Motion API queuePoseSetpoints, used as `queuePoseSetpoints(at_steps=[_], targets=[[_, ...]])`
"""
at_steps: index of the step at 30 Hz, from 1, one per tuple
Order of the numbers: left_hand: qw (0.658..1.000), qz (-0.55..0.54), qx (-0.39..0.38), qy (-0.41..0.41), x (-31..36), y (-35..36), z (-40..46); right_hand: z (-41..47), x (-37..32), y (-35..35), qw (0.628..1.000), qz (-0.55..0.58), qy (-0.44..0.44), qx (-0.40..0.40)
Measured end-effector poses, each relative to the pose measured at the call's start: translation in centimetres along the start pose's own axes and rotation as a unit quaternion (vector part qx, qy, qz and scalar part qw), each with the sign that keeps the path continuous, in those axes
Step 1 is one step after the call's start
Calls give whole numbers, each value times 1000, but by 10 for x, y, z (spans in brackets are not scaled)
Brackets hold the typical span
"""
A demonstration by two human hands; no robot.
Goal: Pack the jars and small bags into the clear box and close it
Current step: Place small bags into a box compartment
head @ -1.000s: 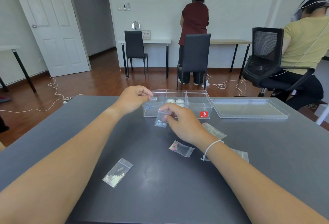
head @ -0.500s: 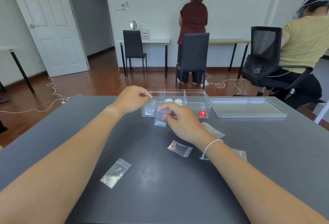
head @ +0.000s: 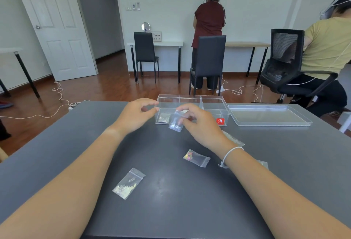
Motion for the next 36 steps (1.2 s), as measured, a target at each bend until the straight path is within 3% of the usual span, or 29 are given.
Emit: queuePoseSetpoints(at_steps=[14, 28, 36], targets=[[1000, 16, -1, 18, 1, 0, 0, 51, -24, -21, 997, -15, -14, 72], [1000, 0, 4, 26, 0, -2, 2, 74, -5, -1, 986, -148, 68, -29], [1000, 6, 3, 22, -2, -2, 3, 76, -1, 1, 979, -190, 64, -24]])
Point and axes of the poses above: each hand's wrist, its own z-axis towards the middle knuckle, its own y-axis out of the palm, x = y × z, the point moved 8 cm from there along z, towards the middle knuckle, and after that the axes turned 11 degrees about -x, right-handed, at the moved point
